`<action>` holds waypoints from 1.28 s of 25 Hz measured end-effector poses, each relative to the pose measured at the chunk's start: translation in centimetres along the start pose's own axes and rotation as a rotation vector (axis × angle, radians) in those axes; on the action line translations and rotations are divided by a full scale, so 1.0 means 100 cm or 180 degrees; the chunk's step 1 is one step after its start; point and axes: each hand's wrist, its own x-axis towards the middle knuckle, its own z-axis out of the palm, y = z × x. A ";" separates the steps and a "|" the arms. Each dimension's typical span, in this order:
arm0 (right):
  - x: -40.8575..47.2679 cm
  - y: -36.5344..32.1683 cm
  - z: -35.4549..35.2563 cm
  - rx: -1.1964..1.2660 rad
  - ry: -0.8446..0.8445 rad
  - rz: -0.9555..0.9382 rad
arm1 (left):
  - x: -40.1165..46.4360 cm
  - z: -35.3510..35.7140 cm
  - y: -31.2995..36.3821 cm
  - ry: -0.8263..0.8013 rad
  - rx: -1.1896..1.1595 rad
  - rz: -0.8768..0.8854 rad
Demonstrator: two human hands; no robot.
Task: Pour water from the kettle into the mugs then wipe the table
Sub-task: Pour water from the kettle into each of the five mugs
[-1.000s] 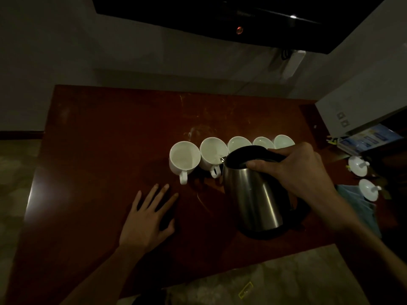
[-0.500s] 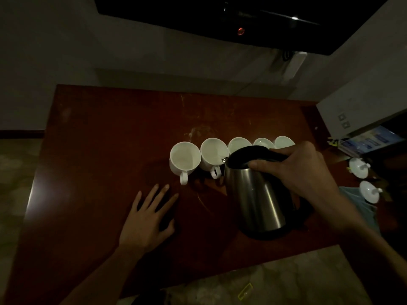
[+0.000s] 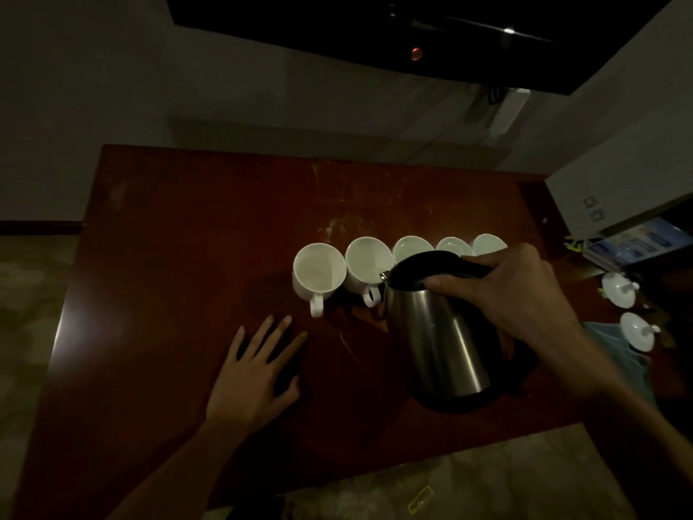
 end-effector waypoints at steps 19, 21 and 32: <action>0.001 0.000 -0.003 -0.0001 -0.0041 -0.0009 | 0.000 0.000 0.000 -0.0026 0.0002 -0.0001; 0.001 0.000 -0.003 -0.0029 -0.0030 -0.0005 | 0.000 0.000 0.000 -0.0014 0.0003 0.0013; 0.000 0.000 -0.004 -0.0014 -0.0066 -0.0025 | 0.000 0.000 0.001 0.0012 -0.0006 0.0001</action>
